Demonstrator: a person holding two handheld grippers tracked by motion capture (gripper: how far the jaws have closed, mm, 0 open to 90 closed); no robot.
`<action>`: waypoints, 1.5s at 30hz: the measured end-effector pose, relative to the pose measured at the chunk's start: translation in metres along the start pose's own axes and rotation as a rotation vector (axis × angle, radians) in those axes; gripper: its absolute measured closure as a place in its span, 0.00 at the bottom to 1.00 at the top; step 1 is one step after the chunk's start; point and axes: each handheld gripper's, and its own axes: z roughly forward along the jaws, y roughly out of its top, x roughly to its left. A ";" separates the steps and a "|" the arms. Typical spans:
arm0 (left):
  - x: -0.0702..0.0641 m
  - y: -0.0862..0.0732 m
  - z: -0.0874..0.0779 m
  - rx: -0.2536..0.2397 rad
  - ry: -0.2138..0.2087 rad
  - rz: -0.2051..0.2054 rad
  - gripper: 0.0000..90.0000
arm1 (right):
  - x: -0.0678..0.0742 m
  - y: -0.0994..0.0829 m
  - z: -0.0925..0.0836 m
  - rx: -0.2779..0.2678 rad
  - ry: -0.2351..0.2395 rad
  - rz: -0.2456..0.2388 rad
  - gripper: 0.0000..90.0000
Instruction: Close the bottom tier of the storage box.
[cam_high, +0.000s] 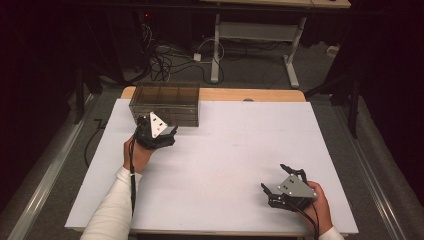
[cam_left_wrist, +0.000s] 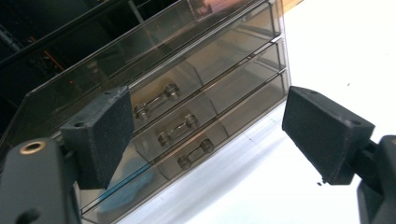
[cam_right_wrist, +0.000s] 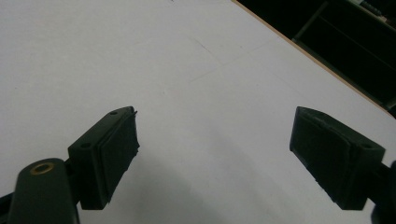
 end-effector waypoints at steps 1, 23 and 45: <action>0.000 0.000 0.000 -0.003 -0.002 0.000 0.18 | 0.000 0.000 0.000 0.000 -0.001 0.000 0.17; -0.019 0.012 -0.009 -0.061 -0.053 0.043 0.18 | 0.000 0.000 -0.001 0.001 0.000 -0.008 0.18; -0.048 0.027 -0.024 -0.115 -0.132 0.097 0.18 | 0.000 0.000 -0.001 -0.002 0.000 -0.011 0.18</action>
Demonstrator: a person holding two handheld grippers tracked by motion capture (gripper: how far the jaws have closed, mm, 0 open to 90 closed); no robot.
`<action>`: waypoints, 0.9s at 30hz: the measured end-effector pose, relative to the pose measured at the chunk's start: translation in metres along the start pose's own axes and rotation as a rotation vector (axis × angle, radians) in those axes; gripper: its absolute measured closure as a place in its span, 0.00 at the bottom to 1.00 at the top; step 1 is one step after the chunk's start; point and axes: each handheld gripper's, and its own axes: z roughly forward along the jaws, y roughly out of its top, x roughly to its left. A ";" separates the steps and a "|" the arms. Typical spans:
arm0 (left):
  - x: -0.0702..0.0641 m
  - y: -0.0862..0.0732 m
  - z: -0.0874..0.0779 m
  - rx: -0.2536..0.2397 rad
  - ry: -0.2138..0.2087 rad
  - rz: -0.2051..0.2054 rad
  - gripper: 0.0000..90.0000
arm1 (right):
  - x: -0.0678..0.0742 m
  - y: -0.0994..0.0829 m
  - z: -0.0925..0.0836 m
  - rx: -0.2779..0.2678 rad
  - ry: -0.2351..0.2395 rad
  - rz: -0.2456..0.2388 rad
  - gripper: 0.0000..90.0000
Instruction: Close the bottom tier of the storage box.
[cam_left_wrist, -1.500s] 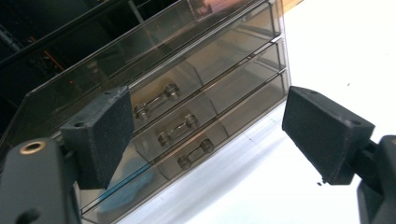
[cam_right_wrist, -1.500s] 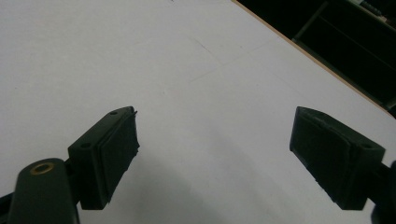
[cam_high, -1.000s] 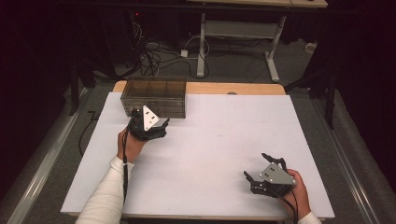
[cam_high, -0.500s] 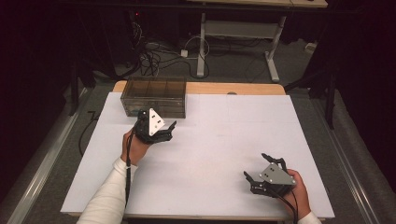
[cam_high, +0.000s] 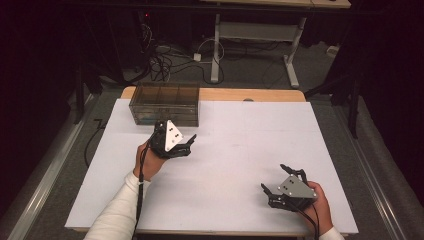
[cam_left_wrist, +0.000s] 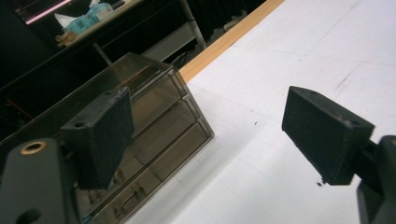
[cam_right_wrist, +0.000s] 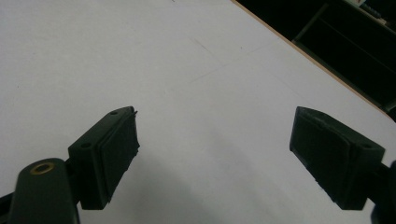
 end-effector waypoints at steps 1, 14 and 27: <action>-0.001 0.001 -0.001 -0.004 -0.004 -0.001 0.18 | 0.000 0.000 0.000 0.000 0.000 0.000 0.18; -0.012 0.005 -0.010 -0.010 -0.039 0.028 0.18 | 0.000 0.000 0.000 0.002 0.000 0.000 0.18; -0.023 0.007 -0.018 -0.016 -0.082 0.063 0.18 | 0.001 0.000 0.000 0.001 0.001 -0.003 0.18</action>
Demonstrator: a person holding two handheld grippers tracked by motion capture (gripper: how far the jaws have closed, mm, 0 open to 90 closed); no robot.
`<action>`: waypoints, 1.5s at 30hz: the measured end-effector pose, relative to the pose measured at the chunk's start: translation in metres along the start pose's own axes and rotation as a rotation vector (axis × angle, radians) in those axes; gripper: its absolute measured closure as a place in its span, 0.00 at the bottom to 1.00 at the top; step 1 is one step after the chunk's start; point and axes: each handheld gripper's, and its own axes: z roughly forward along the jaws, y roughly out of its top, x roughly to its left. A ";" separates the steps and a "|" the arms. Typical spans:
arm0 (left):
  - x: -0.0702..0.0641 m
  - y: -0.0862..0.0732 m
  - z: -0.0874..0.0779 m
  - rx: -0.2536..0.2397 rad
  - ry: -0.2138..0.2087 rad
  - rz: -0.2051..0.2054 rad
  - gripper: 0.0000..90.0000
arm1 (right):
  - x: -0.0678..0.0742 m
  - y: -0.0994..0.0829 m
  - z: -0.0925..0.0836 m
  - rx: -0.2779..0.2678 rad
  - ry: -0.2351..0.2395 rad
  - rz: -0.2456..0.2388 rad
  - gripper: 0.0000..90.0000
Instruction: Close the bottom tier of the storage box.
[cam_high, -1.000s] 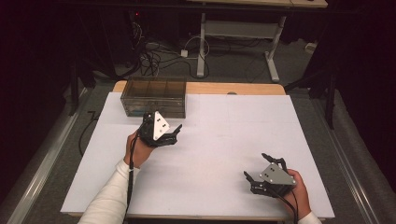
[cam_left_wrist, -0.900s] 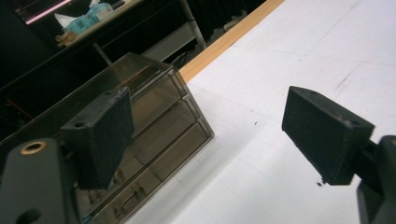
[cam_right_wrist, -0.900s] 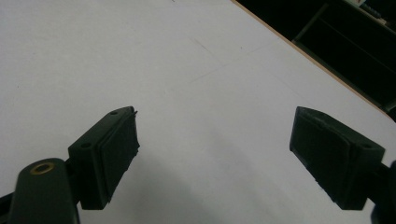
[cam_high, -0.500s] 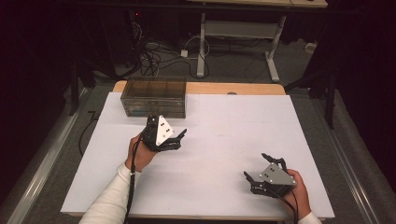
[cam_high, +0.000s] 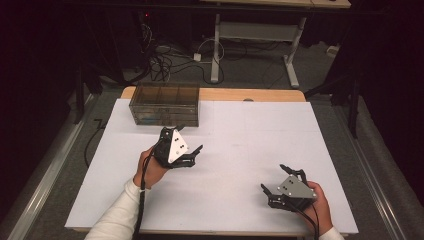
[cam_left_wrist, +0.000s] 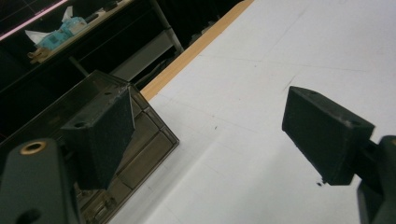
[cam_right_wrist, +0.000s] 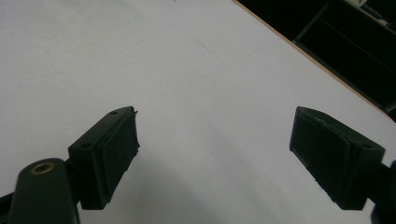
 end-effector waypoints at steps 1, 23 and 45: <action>-0.001 0.000 -0.001 -0.001 -0.002 0.002 0.18 | 0.000 0.000 0.000 -0.001 0.001 0.000 0.18; -0.013 -0.004 -0.017 -0.007 -0.036 0.047 0.18 | 0.000 0.000 -0.001 -0.002 -0.001 -0.004 0.18; -0.018 -0.020 -0.036 0.006 -0.053 0.079 0.18 | 0.002 0.001 0.000 -0.004 -0.004 -0.009 0.18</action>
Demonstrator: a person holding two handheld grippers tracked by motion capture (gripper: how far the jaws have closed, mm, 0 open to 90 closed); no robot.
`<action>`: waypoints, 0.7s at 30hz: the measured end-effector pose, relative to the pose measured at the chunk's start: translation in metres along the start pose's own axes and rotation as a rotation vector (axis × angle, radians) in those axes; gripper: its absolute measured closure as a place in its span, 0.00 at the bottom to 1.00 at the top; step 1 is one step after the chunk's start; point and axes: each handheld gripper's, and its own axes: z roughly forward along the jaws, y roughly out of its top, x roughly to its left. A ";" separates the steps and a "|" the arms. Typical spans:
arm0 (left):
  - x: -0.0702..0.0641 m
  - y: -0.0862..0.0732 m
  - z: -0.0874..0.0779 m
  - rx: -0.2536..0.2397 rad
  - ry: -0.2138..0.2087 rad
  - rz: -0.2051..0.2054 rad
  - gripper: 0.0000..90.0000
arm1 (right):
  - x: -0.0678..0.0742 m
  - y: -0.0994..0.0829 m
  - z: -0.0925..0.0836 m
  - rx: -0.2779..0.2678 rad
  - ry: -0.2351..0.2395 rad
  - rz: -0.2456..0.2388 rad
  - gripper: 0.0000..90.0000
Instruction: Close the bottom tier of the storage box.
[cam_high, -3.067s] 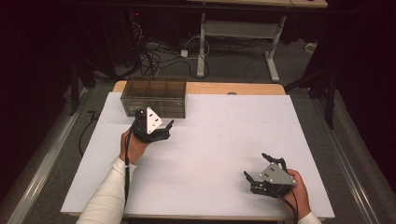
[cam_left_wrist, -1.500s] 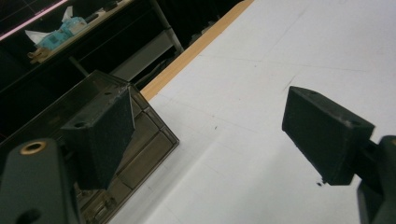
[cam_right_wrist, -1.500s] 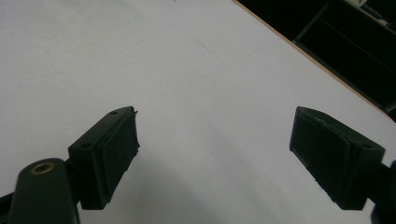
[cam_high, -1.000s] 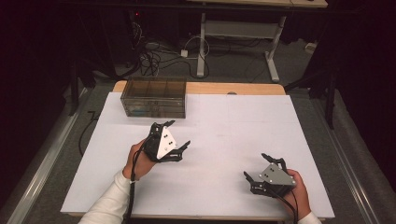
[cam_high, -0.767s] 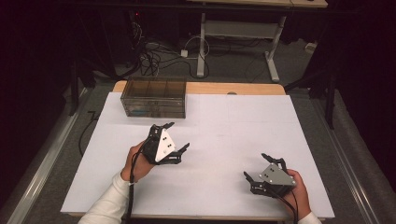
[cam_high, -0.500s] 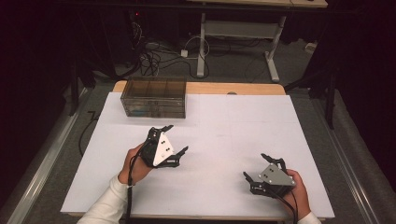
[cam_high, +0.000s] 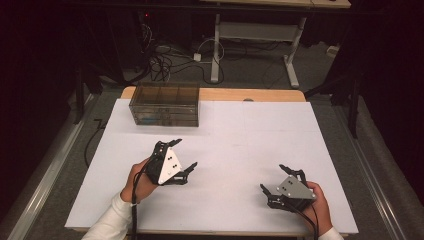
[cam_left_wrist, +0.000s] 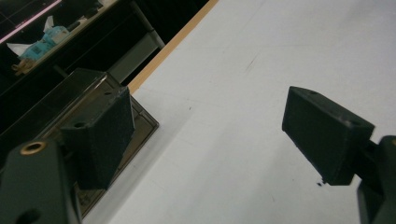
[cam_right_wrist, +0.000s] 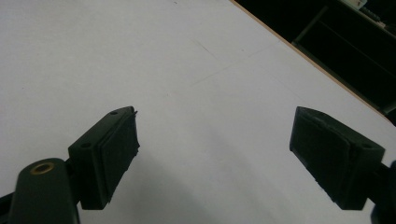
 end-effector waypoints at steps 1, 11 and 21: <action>0.000 -0.002 0.000 0.003 -0.003 -0.003 0.18 | 0.000 0.000 0.000 0.000 0.000 -0.001 0.18; -0.002 -0.016 -0.005 0.034 -0.012 0.008 0.18 | -0.001 0.001 0.000 -0.005 -0.011 0.015 0.17; -0.004 -0.032 -0.010 0.057 -0.027 -0.005 0.18 | -0.001 0.001 0.001 0.000 -0.016 0.021 0.17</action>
